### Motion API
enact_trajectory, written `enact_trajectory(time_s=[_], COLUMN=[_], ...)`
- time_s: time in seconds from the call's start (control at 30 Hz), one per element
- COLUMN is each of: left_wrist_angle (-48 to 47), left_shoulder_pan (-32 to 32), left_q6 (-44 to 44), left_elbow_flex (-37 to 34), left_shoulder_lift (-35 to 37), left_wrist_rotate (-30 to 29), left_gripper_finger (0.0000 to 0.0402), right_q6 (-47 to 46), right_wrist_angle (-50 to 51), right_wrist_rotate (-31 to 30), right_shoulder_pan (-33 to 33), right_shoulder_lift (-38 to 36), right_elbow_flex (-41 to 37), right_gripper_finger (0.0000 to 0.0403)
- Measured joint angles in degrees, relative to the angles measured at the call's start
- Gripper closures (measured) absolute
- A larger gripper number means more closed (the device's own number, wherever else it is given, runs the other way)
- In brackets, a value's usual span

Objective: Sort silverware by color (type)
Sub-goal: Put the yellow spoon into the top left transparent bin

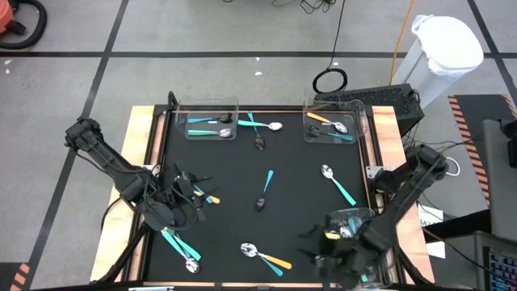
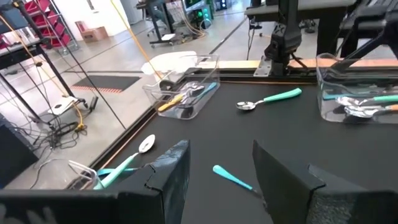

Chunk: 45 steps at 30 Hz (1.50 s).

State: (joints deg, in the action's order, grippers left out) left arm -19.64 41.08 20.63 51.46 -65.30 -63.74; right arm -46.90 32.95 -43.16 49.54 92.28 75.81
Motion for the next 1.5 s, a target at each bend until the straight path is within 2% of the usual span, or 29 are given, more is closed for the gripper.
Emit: enact_trajectory(time_s=[0.13, 0.27, 0.5, 0.87, 0.97, 1.27, 1.37, 1.5], left_wrist_angle=[0.73, 2.20, 4.17, 4.22, 4.20, 4.35, 4.37, 5.21], left_shoulder_pan=[0.00, 0.08, 1.07, 0.90, 0.90, 0.90, 0.90, 0.90], left_q6=[0.03, 0.10, 0.21, 0.01, 0.04, 0.11, 0.15, 0.15], left_elbow_flex=[-0.02, -0.02, -0.02, -0.02, -0.02, -0.02, -0.02, -0.02], left_shoulder_lift=[-2.10, -4.00, -6.96, -7.95, -7.95, -7.95, -7.95, -7.95], left_wrist_rotate=[0.47, 3.55, 5.24, 5.12, 5.07, 4.98, 4.98, 4.95], left_gripper_finger=[0.0222, 0.0222, 0.0222, 0.0222, 0.0222, 0.0222, 0.0222, 0.0222], right_q6=[10.98, 15.99, 17.81, 19.44, 19.76, 20.62, 21.23, 21.01], right_wrist_angle=[-10.39, -15.75, -18.60, -25.58, -25.76, -23.14, -22.04, -20.55], right_wrist_rotate=[5.21, 13.19, 27.95, 40.27, 41.86, 41.43, 40.88, 40.39], right_shoulder_pan=[-4.98, -9.56, -14.09, -17.41, -18.09, -20.26, -20.87, -21.74], right_shoulder_lift=[4.01, 8.78, 16.66, 23.47, 24.74, 26.28, 26.15, 26.13], right_elbow_flex=[0.00, 0.00, 0.00, -0.02, -0.02, 0.22, 0.22, 0.22], right_gripper_finger=[0.0232, 0.0232, 0.0232, 0.0232, 0.0232, 0.0243, 0.0276, 0.0346])
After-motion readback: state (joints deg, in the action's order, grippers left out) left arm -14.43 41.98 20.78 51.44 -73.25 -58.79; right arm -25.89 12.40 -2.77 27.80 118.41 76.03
